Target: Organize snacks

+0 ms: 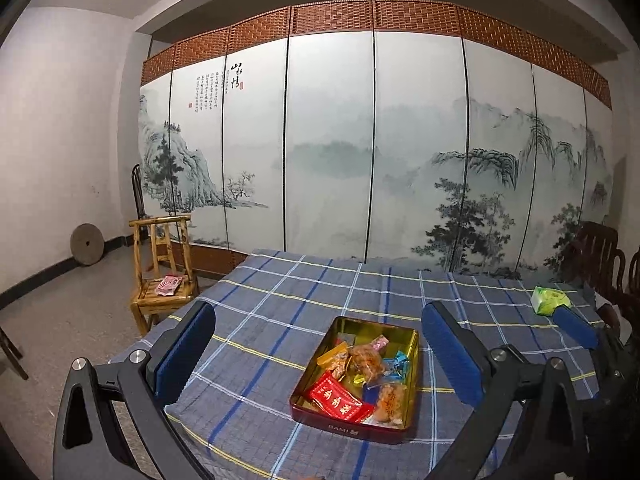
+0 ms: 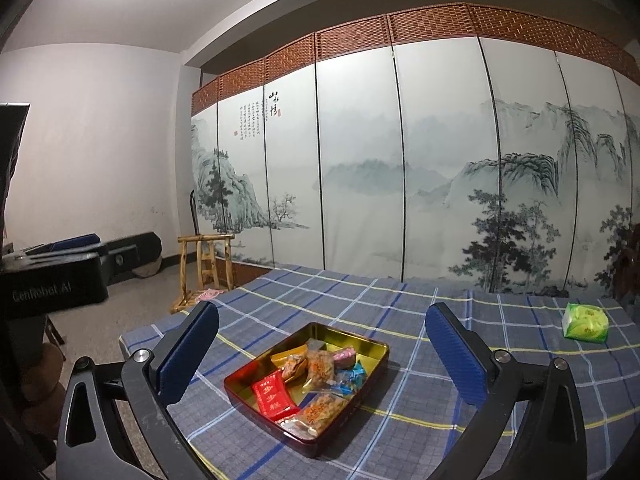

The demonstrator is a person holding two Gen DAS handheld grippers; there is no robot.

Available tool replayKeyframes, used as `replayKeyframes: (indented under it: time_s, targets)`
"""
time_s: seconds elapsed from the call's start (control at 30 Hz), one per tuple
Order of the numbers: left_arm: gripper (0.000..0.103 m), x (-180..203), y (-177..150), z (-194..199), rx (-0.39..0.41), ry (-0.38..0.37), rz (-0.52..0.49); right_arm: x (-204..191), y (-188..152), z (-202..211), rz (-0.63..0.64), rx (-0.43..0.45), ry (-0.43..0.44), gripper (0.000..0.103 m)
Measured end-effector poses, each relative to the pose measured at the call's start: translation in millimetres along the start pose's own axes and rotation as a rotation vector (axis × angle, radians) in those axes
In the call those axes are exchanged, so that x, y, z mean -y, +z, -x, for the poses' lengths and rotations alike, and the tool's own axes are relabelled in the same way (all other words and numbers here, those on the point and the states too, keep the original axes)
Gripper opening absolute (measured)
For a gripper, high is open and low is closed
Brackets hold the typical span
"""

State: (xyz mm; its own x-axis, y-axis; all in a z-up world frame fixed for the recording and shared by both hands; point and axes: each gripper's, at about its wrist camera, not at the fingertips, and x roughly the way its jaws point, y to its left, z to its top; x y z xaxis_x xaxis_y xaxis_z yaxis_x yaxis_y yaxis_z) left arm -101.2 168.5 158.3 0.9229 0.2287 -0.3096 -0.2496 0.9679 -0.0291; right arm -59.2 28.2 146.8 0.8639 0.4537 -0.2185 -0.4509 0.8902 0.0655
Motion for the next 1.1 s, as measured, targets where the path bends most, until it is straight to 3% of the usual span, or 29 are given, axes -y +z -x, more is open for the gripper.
replayKeyframes:
  time_s: [0.9, 1.1]
  targets:
    - [0.102, 10, -19, -26, -0.078, 0.034, -0.033, 6, -16, -8, -0.022, -0.044, -0.004, 0.103]
    - [0.102, 21, -28, -45, -0.132, 0.025, -0.060, 27, -27, -18, -0.055, -0.101, -0.021, 0.103]
